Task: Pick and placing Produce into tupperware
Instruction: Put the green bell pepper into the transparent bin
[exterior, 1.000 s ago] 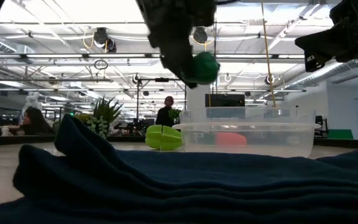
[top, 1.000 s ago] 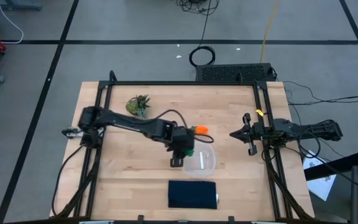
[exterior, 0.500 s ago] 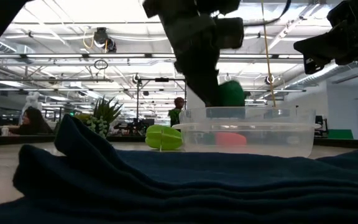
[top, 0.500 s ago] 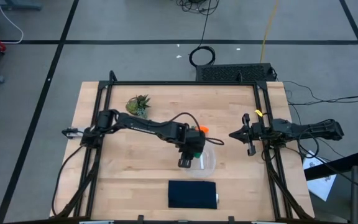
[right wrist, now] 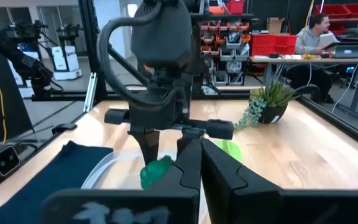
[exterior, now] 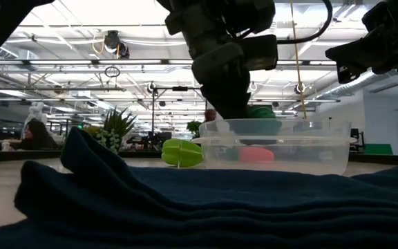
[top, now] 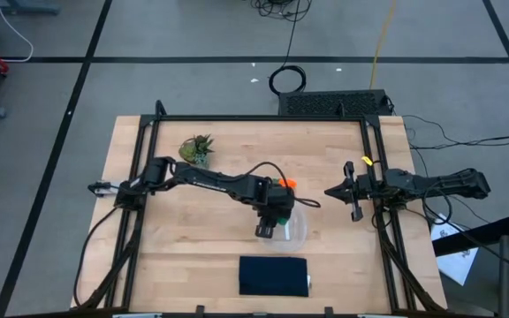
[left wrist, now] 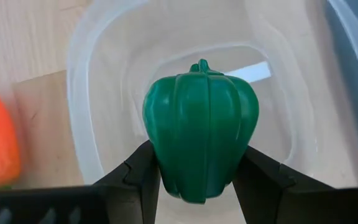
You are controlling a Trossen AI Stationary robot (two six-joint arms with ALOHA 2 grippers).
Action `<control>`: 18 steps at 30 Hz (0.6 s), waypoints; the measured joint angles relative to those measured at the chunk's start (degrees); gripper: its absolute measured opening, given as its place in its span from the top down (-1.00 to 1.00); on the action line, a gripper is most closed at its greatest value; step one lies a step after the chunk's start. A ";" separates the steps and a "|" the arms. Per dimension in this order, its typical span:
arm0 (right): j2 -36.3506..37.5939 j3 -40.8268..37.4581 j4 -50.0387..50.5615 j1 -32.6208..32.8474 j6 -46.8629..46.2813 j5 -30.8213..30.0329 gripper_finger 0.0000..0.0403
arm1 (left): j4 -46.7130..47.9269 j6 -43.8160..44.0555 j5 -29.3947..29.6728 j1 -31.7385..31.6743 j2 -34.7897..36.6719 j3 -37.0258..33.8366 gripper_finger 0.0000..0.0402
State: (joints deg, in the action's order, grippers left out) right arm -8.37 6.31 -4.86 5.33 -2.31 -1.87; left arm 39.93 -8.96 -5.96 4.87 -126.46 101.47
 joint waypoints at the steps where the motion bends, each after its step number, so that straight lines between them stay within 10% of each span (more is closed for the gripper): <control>1: -0.06 0.00 -0.11 0.00 0.00 0.00 1.00 | 0.08 -0.60 0.00 0.12 -0.04 0.00 0.20; 18: -0.08 0.00 -0.07 0.00 0.00 0.00 1.00 | -0.81 -6.18 1.42 1.68 -0.08 0.00 0.20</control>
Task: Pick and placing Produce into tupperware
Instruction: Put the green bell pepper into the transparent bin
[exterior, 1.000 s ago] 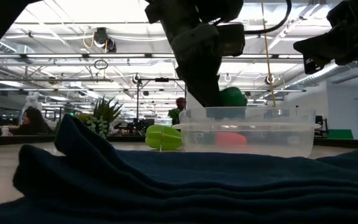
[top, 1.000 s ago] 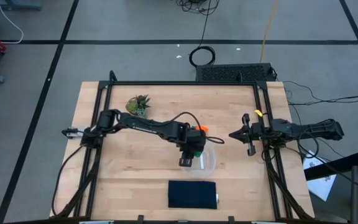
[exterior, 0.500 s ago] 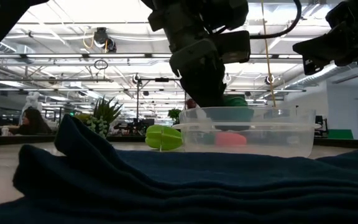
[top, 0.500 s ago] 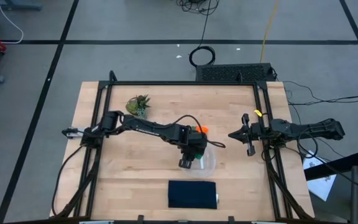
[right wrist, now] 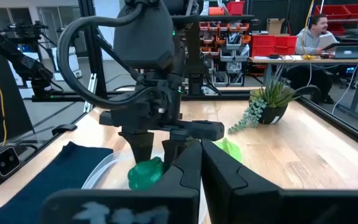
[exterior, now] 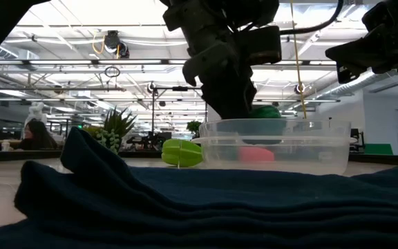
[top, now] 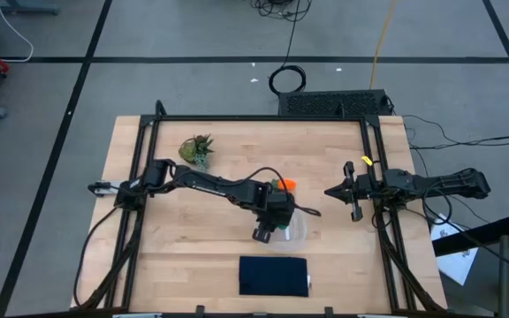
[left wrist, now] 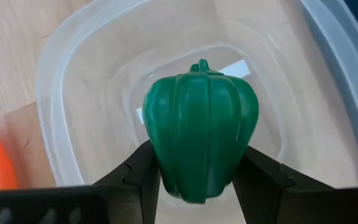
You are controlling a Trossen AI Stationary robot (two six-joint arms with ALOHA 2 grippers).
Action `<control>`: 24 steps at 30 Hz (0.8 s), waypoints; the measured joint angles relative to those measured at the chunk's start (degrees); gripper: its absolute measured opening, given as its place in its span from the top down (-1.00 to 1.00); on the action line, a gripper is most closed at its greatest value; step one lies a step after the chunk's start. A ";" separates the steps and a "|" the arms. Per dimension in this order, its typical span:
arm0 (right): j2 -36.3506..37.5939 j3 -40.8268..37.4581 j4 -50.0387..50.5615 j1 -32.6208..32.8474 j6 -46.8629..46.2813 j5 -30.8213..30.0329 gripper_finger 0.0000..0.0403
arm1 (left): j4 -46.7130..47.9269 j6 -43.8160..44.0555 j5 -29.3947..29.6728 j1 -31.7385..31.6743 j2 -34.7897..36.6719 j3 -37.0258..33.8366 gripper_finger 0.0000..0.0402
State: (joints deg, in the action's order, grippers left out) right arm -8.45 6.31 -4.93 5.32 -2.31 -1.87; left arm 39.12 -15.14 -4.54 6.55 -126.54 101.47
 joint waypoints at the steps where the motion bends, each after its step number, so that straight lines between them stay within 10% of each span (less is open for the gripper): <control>1: 0.00 0.00 0.00 0.01 0.00 0.00 1.00 | 0.02 -0.12 0.02 -0.02 0.00 0.00 0.20; 24: -0.08 0.00 -0.03 0.02 0.00 0.00 1.00 | 1.04 3.81 2.68 -0.90 -3.47 0.00 0.20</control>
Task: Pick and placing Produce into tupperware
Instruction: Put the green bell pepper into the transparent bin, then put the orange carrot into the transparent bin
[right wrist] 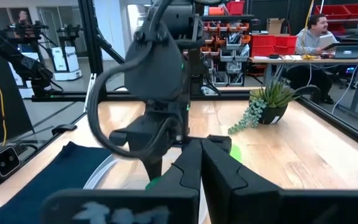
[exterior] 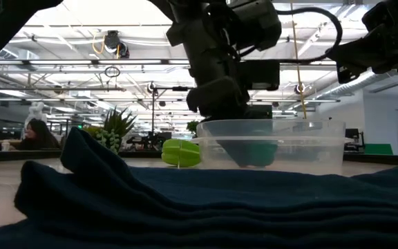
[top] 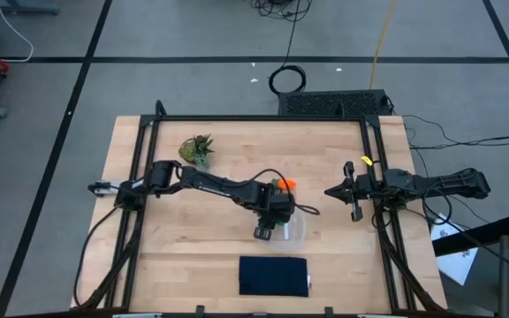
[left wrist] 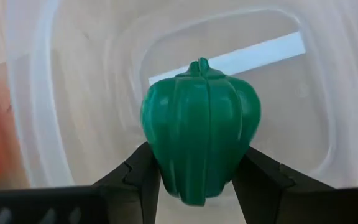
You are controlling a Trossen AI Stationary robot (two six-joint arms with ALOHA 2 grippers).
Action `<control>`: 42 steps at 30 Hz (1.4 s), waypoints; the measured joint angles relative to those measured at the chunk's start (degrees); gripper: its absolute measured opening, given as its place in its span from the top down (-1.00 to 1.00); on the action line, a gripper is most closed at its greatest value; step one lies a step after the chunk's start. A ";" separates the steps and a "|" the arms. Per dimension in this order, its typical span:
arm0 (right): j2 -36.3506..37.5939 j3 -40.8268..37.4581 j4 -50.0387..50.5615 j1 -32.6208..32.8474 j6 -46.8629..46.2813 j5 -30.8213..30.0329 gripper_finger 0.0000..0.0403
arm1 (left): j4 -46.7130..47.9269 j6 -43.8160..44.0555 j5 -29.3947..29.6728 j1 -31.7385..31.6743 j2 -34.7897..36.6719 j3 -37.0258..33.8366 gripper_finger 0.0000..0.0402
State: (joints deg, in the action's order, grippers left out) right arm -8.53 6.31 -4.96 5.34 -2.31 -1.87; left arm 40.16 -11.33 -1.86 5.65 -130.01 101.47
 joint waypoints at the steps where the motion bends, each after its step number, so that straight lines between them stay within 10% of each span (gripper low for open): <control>1: 0.00 0.00 0.03 -0.01 0.00 0.00 1.00 | 0.06 0.05 0.00 0.00 0.00 0.00 0.20; 30: -0.03 0.00 0.01 0.00 -0.01 0.00 1.00 | 1.25 -2.13 0.25 0.55 3.90 -0.11 -0.26; 36: -0.03 0.00 0.03 -0.01 -0.02 0.01 1.00 | 3.74 -1.61 0.41 0.44 10.46 -0.09 -0.02; 42: -0.19 0.02 0.55 0.00 0.00 0.11 1.00 | 8.70 -0.13 3.79 0.48 17.21 0.00 0.67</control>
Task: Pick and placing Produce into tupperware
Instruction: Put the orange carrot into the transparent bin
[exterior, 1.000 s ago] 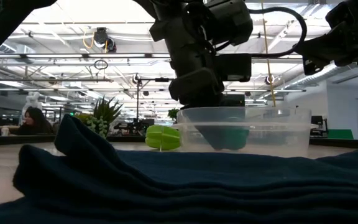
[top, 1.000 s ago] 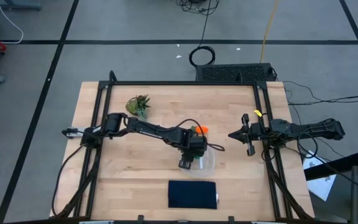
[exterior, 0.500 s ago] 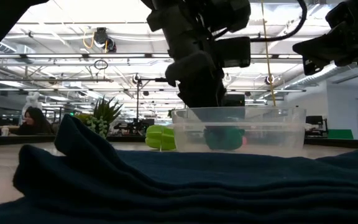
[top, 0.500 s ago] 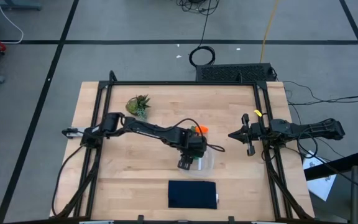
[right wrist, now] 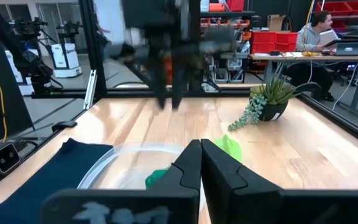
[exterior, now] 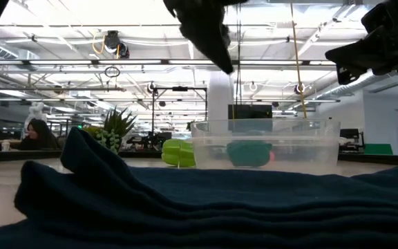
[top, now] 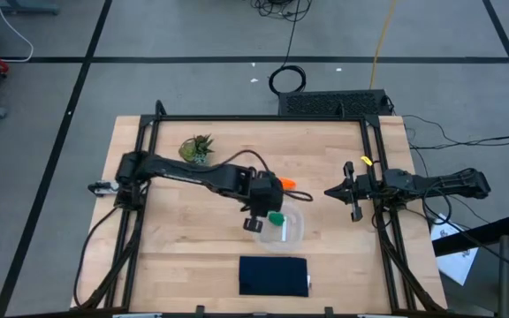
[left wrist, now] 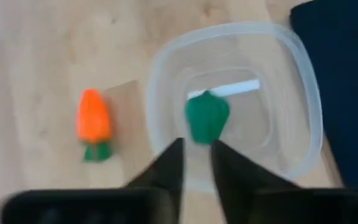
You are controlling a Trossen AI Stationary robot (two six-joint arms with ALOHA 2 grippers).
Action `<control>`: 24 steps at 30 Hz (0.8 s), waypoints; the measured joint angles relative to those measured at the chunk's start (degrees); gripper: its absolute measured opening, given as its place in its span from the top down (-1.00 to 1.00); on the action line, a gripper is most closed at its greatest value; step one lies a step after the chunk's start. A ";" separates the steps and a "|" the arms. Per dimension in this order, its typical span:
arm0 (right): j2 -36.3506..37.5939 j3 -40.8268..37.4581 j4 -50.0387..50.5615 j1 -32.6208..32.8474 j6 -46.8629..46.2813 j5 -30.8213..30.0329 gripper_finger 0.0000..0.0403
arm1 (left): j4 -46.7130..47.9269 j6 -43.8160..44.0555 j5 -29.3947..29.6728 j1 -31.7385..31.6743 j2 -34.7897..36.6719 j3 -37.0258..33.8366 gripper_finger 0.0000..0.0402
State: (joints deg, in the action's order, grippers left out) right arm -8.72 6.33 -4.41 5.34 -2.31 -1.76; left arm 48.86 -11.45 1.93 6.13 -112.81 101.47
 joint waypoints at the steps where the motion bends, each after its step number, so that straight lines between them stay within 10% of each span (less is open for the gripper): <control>1: -0.14 0.00 -0.11 -0.01 -0.02 0.00 1.00 | 1.63 0.49 0.64 0.00 0.88 0.00 0.81; 16: -0.60 0.02 -1.02 0.00 -0.18 0.11 1.00 | 8.52 4.60 13.36 3.28 16.38 -0.83 0.99; 24: -0.60 0.02 -0.98 0.00 -1.26 0.11 1.00 | -10.40 5.54 19.97 4.37 33.68 -22.60 1.00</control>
State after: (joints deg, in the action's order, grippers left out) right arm -9.32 6.35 -5.39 5.34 -3.56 -1.65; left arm 38.46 -5.91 21.90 10.50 -79.13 78.87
